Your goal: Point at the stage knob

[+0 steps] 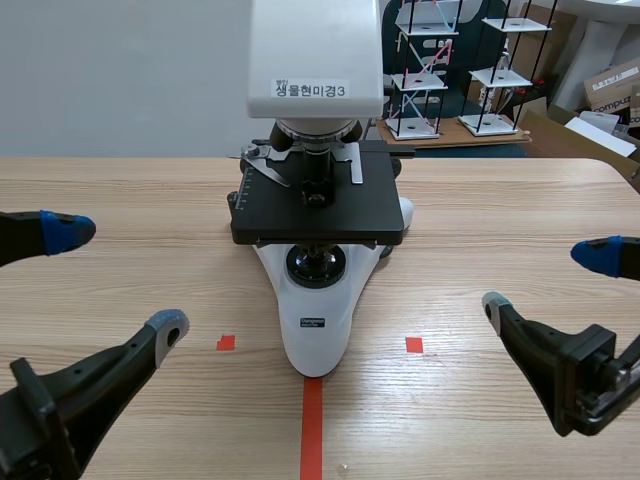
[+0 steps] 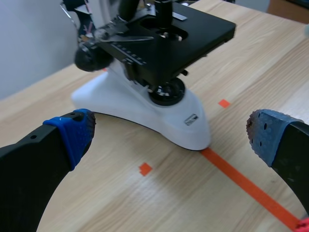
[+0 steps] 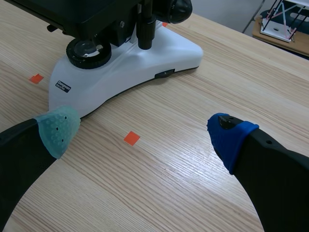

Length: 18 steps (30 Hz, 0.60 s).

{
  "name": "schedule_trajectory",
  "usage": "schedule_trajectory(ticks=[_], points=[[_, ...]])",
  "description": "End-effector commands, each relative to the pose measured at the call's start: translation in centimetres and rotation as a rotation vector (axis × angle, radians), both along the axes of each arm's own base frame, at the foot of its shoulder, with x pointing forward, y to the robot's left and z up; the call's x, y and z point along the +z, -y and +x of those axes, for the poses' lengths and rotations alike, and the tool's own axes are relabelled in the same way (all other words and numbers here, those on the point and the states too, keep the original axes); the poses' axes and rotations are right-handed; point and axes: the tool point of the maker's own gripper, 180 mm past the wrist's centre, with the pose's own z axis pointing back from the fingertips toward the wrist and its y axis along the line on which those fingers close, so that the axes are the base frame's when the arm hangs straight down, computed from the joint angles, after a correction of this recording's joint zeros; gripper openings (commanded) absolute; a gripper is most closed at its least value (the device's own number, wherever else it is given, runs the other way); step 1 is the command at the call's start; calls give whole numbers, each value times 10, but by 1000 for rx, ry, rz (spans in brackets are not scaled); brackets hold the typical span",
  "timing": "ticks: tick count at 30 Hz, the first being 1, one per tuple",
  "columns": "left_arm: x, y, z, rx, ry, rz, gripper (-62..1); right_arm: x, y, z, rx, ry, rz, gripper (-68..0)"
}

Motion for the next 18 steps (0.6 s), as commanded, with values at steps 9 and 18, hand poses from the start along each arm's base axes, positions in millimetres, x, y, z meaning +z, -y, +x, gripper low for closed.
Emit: schedule_trajectory(ticks=[9,18], points=[[-5,-4,1,21,-30,10,14,7,1,3,-3,23,9,-98],[-5,-4,1,21,-30,10,14,7,1,3,-3,23,9,-98]])
